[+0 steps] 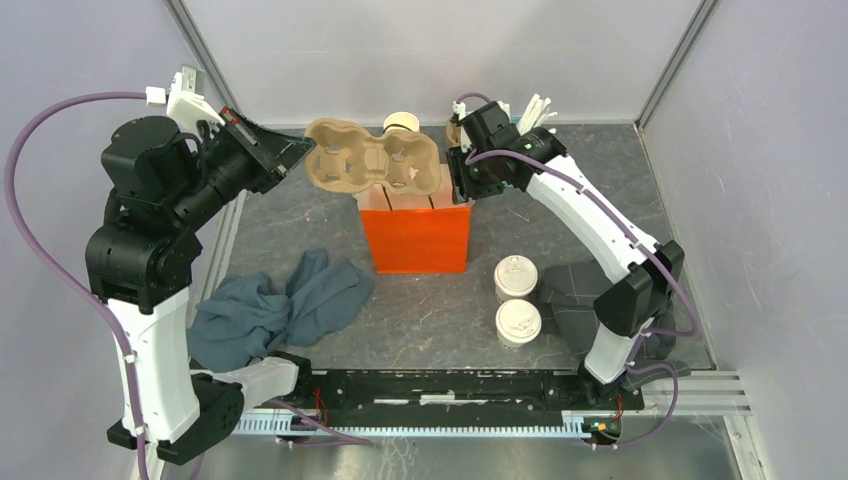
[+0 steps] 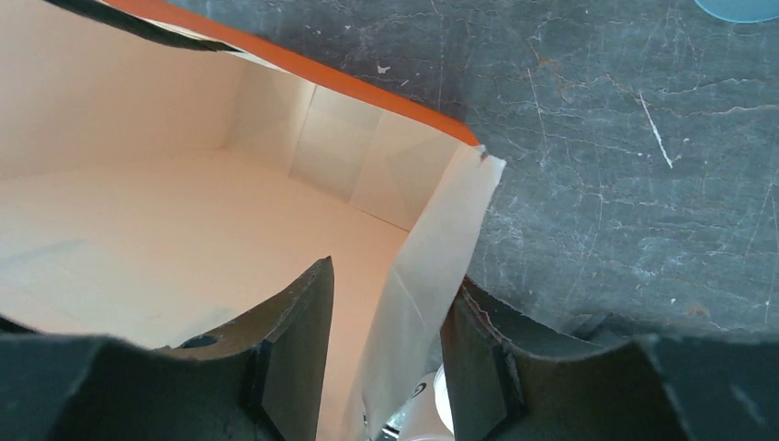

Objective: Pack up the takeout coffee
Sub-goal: Place the cup tray in the takeout bag.

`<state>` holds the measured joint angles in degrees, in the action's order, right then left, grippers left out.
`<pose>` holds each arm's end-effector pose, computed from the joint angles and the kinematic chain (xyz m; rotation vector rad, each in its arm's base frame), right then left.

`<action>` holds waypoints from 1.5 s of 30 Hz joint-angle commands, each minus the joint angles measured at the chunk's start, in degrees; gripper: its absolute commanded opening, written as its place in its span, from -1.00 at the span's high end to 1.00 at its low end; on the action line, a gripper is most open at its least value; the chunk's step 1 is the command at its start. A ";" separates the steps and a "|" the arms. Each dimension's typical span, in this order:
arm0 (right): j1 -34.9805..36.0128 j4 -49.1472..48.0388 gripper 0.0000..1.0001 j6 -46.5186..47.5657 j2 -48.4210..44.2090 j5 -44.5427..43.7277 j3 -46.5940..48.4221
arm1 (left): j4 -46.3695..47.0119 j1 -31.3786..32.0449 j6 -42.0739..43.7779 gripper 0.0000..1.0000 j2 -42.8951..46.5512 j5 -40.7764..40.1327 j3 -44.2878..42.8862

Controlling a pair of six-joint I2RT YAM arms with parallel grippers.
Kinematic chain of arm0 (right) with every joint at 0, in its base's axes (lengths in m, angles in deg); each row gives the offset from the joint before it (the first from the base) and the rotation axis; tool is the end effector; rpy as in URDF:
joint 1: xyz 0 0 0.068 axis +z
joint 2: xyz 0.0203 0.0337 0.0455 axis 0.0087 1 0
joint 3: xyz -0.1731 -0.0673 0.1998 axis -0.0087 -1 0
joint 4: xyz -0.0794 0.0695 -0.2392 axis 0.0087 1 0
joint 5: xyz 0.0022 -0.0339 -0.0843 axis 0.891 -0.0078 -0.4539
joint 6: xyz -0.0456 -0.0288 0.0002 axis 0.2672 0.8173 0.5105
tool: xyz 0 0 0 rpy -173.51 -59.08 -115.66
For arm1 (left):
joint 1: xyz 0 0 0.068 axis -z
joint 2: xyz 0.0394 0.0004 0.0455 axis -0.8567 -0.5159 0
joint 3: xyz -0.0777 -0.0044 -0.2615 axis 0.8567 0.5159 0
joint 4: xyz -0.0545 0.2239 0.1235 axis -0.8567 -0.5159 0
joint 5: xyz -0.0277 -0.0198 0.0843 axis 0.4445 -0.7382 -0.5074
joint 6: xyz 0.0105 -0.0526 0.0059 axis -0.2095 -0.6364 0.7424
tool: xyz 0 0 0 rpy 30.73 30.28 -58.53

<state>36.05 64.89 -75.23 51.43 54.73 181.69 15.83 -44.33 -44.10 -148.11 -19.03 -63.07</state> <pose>0.3019 0.2155 0.3805 -0.3173 2.4985 0.4090 0.1182 -0.0382 0.5661 -0.3074 1.8014 -0.9083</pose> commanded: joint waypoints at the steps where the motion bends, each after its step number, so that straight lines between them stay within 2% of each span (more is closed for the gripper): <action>1: 0.95 0.56 0.03 0.50 2.29 -6.39 4.24 | 1.86 0.07 0.59 0.96 -2.32 -3.46 -2.56; 5: 1.13 -1.33 0.30 2.94 2.11 -8.31 5.55 | -0.33 0.07 4.54 0.96 -5.12 -5.36 -3.25; 9: 1.15 -4.63 0.60 4.51 0.64 -5.73 3.17 | -1.46 0.07 8.98 0.96 -6.09 -8.29 -5.32; 16: 1.14 -6.18 0.93 5.89 1.35 -1.87 2.89 | -2.60 0.07 12.11 0.96 -4.29 -17.05 -6.54; 20: 1.14 -6.90 0.98 6.82 1.73 0.00 2.82 | -1.99 0.07 15.08 0.96 -2.83 -19.87 -5.63; 23: 1.16 -7.28 1.00 7.06 2.24 0.18 2.96 | -1.77 0.07 16.61 0.96 -3.12 -15.65 -5.50; 28: 1.17 -7.92 1.00 7.25 2.99 2.29 4.04 | -0.70 0.07 20.09 0.96 0.46 -8.56 1.29; 36: 1.11 -9.03 1.00 6.71 4.40 4.26 4.89 | 3.63 0.07 26.24 0.96 6.46 -9.80 8.60; 45: 1.11 -9.61 1.00 7.08 4.80 4.86 4.81 | 14.67 0.07 32.82 0.96 11.57 -12.06 16.88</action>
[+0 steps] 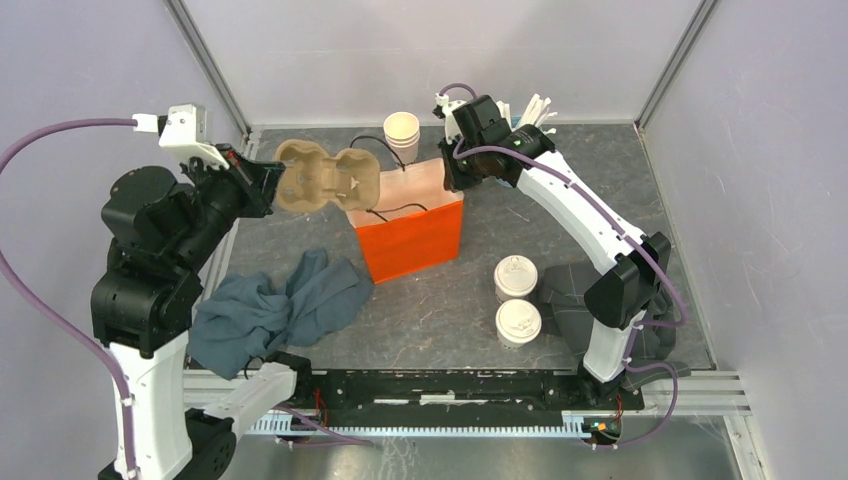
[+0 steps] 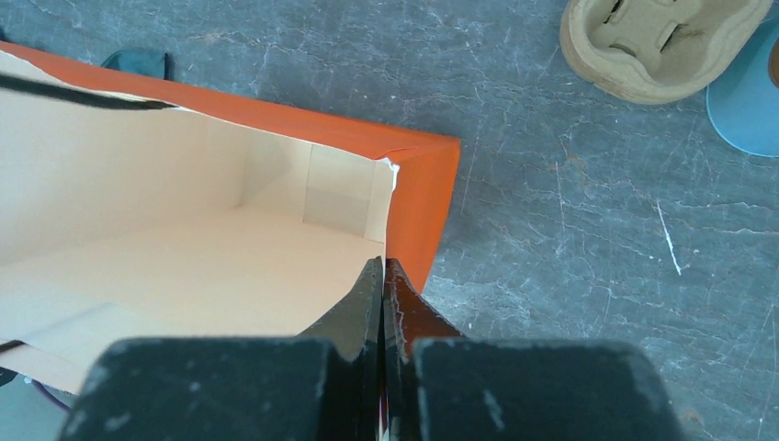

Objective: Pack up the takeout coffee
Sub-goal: Place the cup tray in the takeout bag.

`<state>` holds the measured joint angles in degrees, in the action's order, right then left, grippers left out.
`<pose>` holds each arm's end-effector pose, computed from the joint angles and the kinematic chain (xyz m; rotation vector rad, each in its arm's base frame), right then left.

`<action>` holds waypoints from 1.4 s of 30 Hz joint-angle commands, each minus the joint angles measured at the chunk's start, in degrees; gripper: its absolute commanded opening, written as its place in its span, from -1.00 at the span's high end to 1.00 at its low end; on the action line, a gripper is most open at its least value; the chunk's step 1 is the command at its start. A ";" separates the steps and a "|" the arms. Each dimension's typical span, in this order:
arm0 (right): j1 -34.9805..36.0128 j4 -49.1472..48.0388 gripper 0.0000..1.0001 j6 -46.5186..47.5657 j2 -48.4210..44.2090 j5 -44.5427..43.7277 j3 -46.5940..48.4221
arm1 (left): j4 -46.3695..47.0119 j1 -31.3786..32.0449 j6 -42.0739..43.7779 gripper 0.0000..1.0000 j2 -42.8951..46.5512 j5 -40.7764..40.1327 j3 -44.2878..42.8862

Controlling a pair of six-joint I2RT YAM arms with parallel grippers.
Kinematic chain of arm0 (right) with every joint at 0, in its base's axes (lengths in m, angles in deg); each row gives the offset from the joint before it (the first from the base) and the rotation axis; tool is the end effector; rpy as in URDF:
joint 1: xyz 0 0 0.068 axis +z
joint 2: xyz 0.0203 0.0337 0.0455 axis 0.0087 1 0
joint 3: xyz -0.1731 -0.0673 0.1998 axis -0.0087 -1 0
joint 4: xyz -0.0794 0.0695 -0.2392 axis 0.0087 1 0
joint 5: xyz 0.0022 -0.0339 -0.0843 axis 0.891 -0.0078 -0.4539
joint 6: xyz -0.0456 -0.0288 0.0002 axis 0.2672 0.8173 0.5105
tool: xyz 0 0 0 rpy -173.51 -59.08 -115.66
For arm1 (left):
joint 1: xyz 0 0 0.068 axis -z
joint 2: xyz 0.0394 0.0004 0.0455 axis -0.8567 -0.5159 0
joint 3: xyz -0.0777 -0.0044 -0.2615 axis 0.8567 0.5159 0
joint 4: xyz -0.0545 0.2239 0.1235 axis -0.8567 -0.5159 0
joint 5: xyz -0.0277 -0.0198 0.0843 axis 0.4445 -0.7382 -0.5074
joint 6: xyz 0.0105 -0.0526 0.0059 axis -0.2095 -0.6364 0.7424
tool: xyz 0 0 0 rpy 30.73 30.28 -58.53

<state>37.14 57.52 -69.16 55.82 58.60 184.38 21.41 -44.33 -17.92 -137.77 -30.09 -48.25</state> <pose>0.3208 0.2414 0.3763 -0.4882 2.3800 0.4952 0.0978 -0.0258 0.5361 -0.0383 1.7387 -0.4201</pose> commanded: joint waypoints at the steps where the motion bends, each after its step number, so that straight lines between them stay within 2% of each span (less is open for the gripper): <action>1: 0.08 -2.33 1.00 0.99 0.43 1.15 2.14 | 11.00 0.07 7.56 0.96 1.60 -1.95 2.92; 5: 0.06 -2.74 1.00 0.76 0.70 1.89 2.23 | 21.72 0.07 12.29 0.96 7.10 -2.13 11.11; 9: 0.03 -2.69 1.00 1.01 0.58 1.97 2.23 | 27.89 0.07 16.32 0.96 12.06 5.76 18.88; 14: -0.01 -2.74 1.00 1.10 0.22 1.93 2.05 | 35.24 0.07 17.14 0.96 17.91 11.42 27.37; 17: 0.00 -2.80 1.00 1.04 0.23 2.37 2.22 | 39.62 0.07 16.38 0.96 20.22 11.65 31.97; 21: 0.02 -2.92 1.00 0.78 0.04 2.99 2.25 | 37.69 0.07 16.96 0.96 19.06 13.91 31.75; 26: 0.02 -3.52 1.00 0.77 -0.59 3.28 0.85 | 39.68 0.06 18.38 0.96 18.95 11.90 34.73; 29: 0.02 -3.73 1.00 0.75 -0.64 3.82 0.73 | 41.19 0.07 17.70 0.96 18.27 15.38 36.40; 33: 0.05 -4.18 1.00 0.44 -0.56 4.25 0.82 | 44.68 0.07 12.19 0.96 18.37 20.31 39.77; 36: 0.00 -4.33 1.00 0.29 -0.59 4.60 0.73 | 45.67 0.07 9.59 0.96 18.35 18.21 41.25; 38: -0.03 -4.36 1.00 0.18 -0.66 4.60 0.44 | 44.96 0.07 5.78 0.96 17.78 14.01 41.24; 42: 0.08 -5.42 1.00 -1.04 -1.20 5.20 -1.30 | 36.98 0.02 2.48 0.96 14.06 9.15 38.42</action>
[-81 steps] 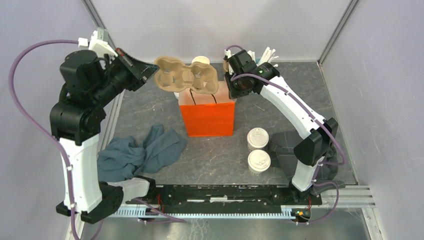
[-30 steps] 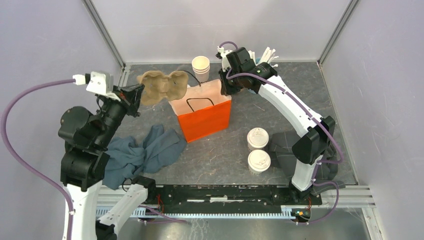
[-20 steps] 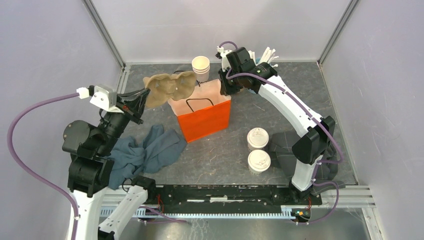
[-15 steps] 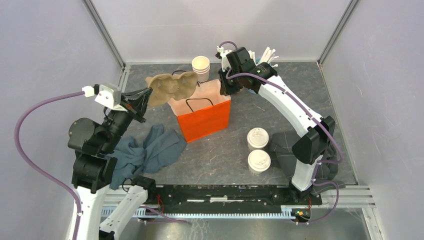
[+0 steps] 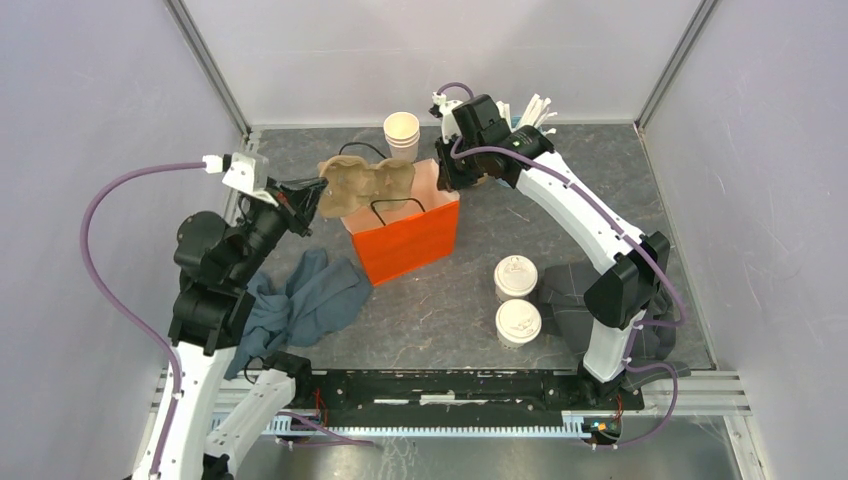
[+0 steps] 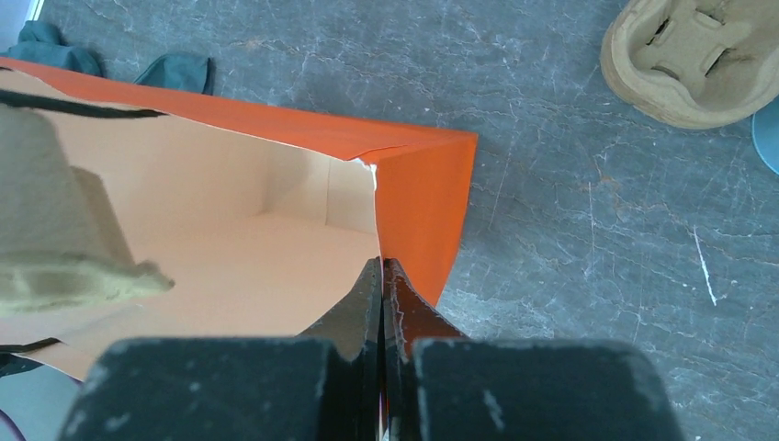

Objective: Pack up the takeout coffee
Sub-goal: Place the cup tray in the takeout bag.

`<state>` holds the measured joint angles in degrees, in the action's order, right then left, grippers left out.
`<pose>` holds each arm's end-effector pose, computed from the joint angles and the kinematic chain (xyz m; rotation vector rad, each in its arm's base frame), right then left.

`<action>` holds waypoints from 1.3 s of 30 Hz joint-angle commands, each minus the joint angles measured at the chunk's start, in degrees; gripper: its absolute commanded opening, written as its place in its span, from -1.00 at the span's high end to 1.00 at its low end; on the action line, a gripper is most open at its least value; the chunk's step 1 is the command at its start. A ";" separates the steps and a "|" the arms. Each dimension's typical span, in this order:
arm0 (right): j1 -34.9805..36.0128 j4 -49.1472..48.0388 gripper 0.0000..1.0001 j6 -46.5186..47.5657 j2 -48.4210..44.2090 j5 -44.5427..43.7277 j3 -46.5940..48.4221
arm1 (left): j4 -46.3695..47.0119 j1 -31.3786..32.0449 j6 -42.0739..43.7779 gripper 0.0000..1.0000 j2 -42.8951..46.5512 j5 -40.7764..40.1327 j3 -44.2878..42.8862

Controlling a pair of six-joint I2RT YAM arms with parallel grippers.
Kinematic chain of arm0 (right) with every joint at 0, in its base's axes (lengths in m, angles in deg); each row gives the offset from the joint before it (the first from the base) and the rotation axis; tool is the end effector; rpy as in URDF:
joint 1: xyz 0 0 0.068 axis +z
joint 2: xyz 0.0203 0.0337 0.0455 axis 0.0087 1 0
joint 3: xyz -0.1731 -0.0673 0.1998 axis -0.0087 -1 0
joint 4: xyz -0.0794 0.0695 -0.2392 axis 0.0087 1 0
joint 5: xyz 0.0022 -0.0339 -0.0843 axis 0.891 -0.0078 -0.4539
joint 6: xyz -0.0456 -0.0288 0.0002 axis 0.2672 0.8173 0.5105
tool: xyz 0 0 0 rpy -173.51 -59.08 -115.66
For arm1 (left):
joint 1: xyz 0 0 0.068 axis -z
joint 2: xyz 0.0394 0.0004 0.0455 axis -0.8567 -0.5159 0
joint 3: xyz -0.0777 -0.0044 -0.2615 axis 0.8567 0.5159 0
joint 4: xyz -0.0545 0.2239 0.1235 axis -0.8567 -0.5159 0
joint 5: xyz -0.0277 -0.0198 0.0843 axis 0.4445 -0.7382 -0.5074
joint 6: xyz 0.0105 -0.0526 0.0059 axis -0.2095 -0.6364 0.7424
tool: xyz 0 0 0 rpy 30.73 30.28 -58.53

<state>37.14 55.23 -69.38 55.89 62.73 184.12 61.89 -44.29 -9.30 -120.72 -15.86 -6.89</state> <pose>0.3219 0.2454 0.3776 -0.5174 2.3541 0.5921 0.1168 -0.0399 0.4438 0.2853 1.4358 -0.5197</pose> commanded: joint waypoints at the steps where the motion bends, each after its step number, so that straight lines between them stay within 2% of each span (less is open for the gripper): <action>1: 0.06 -3.31 1.00 -1.31 -1.49 1.09 -1.32 | -5.63 0.02 -7.25 0.96 -3.92 -5.64 -4.09; 4: 0.07 -4.28 1.00 -3.56 -2.34 0.73 -2.89 | -8.82 0.02 -10.66 0.96 -5.33 -6.00 -5.65; 9: 0.08 -7.22 1.00 -7.42 -4.08 0.65 -6.71 | -10.05 0.02 -19.75 0.96 -5.33 -11.21 -4.05; 11: 0.04 -7.67 1.00 -8.05 -4.29 0.91 -7.19 | -10.20 0.02 -23.28 0.96 -6.11 -10.46 -4.19; 20: 0.01 -7.95 1.00 -8.44 -4.08 1.98 -6.96 | -19.92 0.02 -35.42 0.96 -14.19 -13.67 -10.38; 27: 0.10 -8.02 1.00 -8.51 -4.08 2.71 -7.08 | -16.87 0.11 -41.10 0.96 -15.43 -13.09 -8.76; 33: 0.03 -7.89 1.00 -8.58 -4.18 2.80 -7.25 | -12.61 0.49 -45.99 0.96 -14.27 -15.78 -4.32; 39: 0.05 -7.67 1.00 -8.72 -4.35 3.13 -7.37 | -12.47 3.07 -48.97 0.96 -16.34 -18.74 -3.99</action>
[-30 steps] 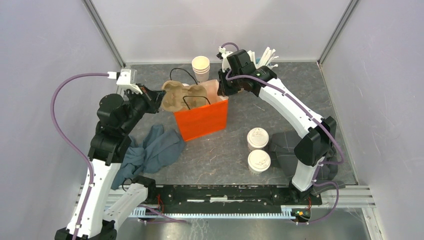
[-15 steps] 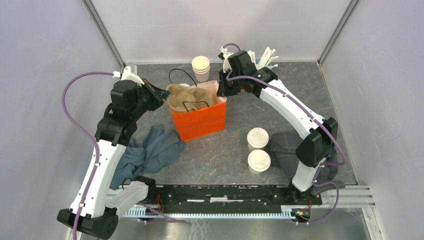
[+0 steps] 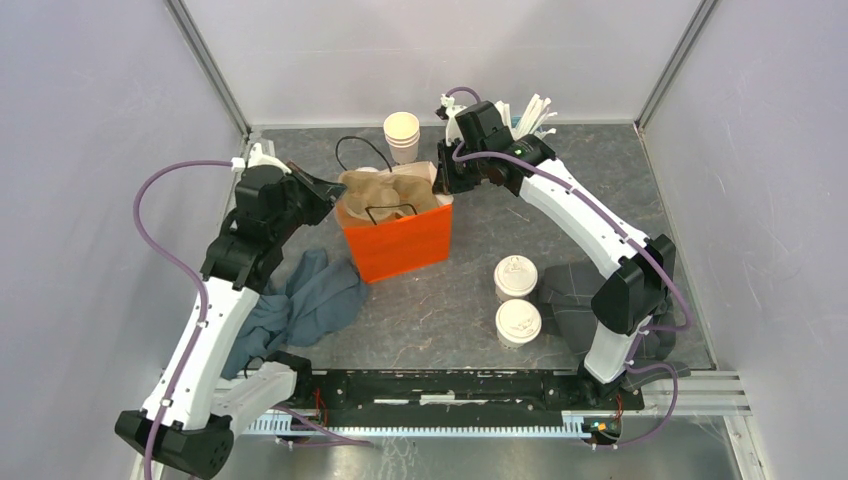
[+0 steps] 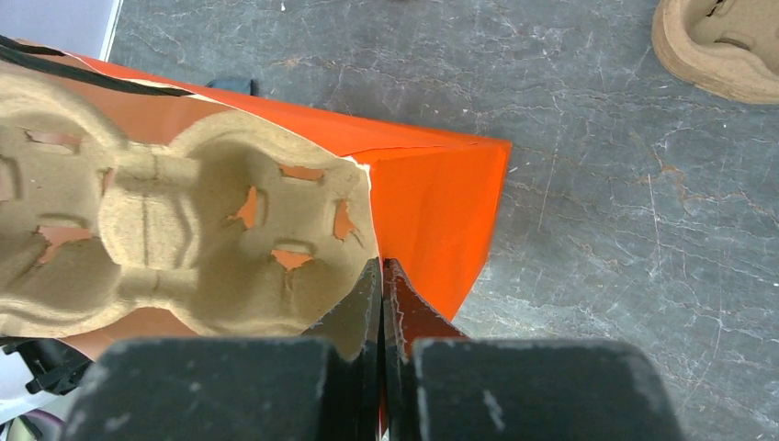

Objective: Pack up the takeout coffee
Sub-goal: Place the cup tray in the takeout bag.

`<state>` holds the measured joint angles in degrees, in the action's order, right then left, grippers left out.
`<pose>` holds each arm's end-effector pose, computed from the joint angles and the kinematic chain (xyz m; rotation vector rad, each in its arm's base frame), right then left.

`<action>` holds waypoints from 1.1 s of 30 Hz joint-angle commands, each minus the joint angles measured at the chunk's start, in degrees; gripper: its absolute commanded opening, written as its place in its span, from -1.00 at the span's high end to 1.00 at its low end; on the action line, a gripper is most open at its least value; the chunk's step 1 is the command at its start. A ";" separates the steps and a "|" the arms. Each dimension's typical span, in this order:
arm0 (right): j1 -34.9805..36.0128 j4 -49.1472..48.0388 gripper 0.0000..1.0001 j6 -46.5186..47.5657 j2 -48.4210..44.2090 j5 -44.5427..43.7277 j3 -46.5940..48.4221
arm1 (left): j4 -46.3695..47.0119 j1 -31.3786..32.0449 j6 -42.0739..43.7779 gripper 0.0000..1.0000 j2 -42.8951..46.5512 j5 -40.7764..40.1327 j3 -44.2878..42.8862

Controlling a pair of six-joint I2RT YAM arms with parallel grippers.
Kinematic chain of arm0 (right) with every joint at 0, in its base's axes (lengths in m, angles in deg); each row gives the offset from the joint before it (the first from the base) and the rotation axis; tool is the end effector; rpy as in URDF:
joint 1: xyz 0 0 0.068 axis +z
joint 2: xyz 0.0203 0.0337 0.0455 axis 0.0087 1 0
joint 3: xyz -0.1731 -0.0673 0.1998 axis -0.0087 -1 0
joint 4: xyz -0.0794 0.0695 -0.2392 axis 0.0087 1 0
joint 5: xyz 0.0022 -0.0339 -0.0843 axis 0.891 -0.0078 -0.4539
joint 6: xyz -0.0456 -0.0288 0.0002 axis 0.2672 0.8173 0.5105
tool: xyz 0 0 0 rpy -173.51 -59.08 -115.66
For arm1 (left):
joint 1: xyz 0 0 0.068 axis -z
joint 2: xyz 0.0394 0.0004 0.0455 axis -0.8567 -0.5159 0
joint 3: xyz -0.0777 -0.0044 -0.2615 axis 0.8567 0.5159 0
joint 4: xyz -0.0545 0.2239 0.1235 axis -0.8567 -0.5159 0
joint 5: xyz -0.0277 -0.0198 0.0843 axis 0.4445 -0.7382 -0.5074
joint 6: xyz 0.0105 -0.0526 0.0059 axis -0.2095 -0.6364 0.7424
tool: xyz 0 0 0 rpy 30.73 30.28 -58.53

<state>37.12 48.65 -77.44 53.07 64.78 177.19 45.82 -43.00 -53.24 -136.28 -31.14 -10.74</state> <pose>0.3180 0.2438 0.3671 -0.3711 2.3654 0.7137 0.1892 -0.0537 0.3968 -0.6416 1.9004 -0.7812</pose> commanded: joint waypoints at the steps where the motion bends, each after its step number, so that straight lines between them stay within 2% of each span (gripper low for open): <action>1: 0.05 -1.08 1.00 -0.74 -1.62 0.99 -0.56 | 3.64 2.59 -5.16 0.96 -1.16 -4.21 -0.18; 8: 0.14 -0.48 1.00 -1.25 -2.37 -0.86 -1.22 | 3.49 6.49 -6.78 0.96 -0.57 -9.92 2.60; 19: 0.04 -0.76 1.00 -1.13 -2.41 -0.39 -1.70 | 5.46 6.96 -7.56 0.96 1.42 -10.38 6.34; 20: 0.07 -0.83 1.00 -1.10 -2.50 -0.38 -1.74 | 4.74 6.95 -7.41 0.89 0.95 -10.35 6.50; 23: 0.08 -1.30 1.00 -1.11 -2.50 -0.61 -2.53 | -4.84 6.97 -4.59 -0.05 -1.88 -12.03 3.21; 25: -0.02 -1.18 1.00 -1.01 -2.26 -0.43 -2.41 | -12.79 6.92 -1.47 -0.43 -3.81 -12.08 -2.37; 27: 0.04 -0.91 1.00 -0.87 -2.29 -0.53 -2.36 | -18.21 6.96 1.87 -0.59 -4.62 -11.79 -9.16; 30: 0.07 -0.81 1.00 -0.62 -2.58 -0.94 -2.43 | -22.34 6.89 6.04 -0.62 -4.74 -13.01 -16.42; 33: 0.05 -0.64 1.00 -0.42 -2.72 -0.97 -2.18 | -26.43 6.91 8.62 -0.62 -5.98 -15.55 -18.70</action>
<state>37.10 47.36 -78.45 52.39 64.15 175.18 27.86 -36.29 -51.82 -142.34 -42.22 -24.34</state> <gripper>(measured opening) 0.006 0.806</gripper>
